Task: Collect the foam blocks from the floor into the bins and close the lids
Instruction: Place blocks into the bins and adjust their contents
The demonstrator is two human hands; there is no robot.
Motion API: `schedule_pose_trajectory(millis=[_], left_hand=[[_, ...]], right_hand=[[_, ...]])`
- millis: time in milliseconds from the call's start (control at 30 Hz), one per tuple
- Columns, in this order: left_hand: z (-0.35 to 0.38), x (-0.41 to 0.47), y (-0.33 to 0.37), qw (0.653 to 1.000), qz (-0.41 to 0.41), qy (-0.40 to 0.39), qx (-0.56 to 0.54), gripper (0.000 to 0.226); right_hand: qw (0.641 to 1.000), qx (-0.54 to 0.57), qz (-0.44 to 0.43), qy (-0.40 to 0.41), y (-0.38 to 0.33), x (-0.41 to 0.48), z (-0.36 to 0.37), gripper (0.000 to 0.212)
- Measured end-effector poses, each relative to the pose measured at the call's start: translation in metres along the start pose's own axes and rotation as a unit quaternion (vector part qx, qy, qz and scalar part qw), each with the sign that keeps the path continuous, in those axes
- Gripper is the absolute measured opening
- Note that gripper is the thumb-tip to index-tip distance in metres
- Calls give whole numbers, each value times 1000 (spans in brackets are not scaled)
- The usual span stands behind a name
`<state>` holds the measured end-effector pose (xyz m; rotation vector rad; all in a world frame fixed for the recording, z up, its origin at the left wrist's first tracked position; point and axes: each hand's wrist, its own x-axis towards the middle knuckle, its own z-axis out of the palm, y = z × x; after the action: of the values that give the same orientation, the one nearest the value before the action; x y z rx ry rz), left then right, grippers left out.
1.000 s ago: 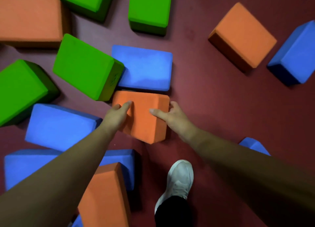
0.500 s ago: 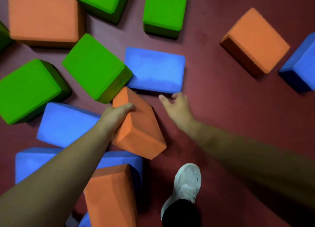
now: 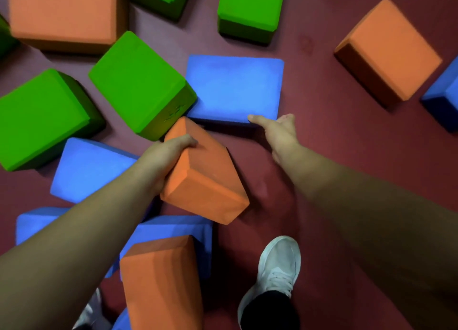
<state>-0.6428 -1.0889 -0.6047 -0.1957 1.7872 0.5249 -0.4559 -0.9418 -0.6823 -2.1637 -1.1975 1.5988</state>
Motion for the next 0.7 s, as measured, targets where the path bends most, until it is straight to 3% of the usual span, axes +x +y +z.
schedule_pose_trajectory(millis=[133,267,367,500,600,700], left_hand=[[-9,-36,4,999,-6,41,8,99],[-30,-102,33,1000,9,20,10,98],[-57,-169,77,997,76,33,12,84],[-109,-284,151,980,183,73,38,98],[-154,-388,186,947,289,102,96,80],[-212,-493,207,903,392,111,137,88]], right_hand=[[998,-31,-52,36,-47,-46,-22,107],[982,-113,-143,58,-105,-118,-71,88],[967,-121,-214,62,-164,-184,-110,89],[943,-123,-302,67,-259,-289,-154,88],[927,-120,-342,99,-322,-381,-181,86],[909,-104,-377,143,-390,-492,-202,89]])
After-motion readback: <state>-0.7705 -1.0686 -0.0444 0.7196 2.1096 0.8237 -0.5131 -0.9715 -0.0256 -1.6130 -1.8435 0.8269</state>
